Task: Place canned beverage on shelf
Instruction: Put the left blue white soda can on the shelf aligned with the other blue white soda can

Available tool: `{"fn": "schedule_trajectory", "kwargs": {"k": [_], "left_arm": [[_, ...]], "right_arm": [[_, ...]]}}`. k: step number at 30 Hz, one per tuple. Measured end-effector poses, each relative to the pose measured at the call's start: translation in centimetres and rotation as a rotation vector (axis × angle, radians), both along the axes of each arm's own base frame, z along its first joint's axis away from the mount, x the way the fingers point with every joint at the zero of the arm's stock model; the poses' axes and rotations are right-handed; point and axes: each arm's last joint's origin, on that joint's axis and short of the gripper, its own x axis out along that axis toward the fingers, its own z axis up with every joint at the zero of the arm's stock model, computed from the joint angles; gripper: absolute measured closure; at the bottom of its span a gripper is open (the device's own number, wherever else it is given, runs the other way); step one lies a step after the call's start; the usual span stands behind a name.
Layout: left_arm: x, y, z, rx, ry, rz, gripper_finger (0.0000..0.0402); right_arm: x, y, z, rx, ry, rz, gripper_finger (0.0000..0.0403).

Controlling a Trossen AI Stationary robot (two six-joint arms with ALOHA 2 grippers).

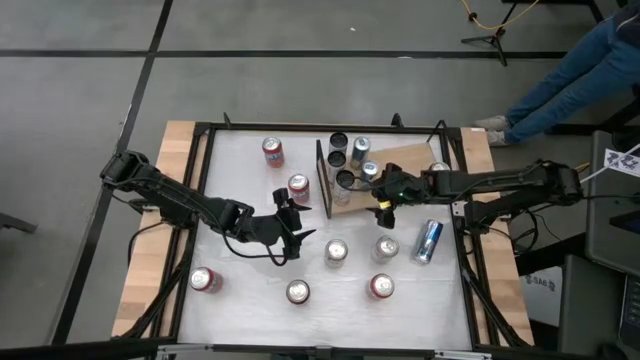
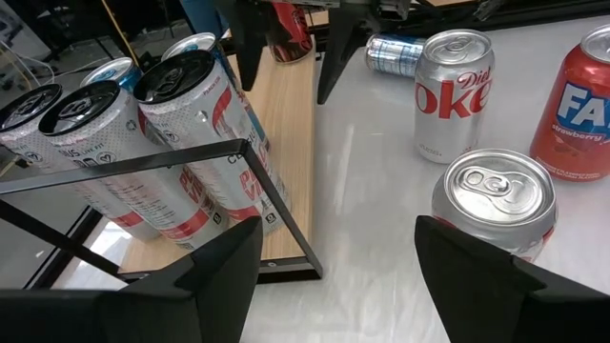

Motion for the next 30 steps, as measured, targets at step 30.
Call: {"fn": "schedule_trajectory", "kwargs": {"k": [30], "left_arm": [[0.0, 0.0, 0.0, 0.000, 0.000, 0.000, 0.0136]], "right_arm": [[-0.5, -3.2, -0.1, 0.053, 0.007, -0.026, 0.0052]]}}
